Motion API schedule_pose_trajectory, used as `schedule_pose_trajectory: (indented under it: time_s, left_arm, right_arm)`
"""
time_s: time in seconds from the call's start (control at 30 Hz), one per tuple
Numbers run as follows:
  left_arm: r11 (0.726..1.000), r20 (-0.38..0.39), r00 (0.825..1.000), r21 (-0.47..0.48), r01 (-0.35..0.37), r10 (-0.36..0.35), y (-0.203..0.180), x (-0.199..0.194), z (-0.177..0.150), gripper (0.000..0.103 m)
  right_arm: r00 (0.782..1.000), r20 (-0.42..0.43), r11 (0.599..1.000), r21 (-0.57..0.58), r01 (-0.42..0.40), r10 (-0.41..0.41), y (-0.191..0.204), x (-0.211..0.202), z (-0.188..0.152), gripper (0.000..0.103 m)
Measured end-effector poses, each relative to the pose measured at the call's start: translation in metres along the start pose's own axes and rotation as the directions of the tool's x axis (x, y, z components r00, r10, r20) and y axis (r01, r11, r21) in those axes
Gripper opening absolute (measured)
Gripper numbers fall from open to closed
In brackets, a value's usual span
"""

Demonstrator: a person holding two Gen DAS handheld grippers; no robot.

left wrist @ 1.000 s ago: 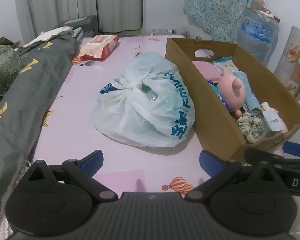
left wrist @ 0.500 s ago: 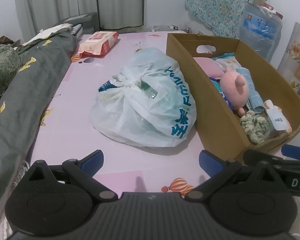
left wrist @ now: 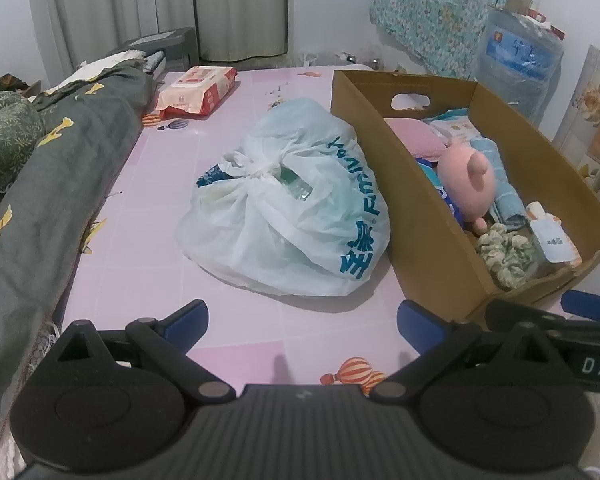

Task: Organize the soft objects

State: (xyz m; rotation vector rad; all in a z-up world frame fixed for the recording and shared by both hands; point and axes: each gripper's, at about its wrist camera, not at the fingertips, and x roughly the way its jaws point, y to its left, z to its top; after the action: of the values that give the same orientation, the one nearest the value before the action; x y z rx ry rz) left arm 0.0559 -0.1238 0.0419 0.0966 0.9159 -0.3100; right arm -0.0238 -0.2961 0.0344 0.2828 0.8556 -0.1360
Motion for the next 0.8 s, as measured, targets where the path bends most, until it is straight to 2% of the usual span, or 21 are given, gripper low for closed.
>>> schedule_pose_trajectory:
  time_s: [0.8]
  left_arm:
    - [1.000, 0.010, 1.000, -0.006, 0.012, -0.012, 0.0057, -0.0052, 0.0002, 0.100]
  right_arm:
    - [1.000, 0.002, 1.000, -0.014, 0.008, -0.008, 0.0048, -0.0053, 0.0044, 0.102]
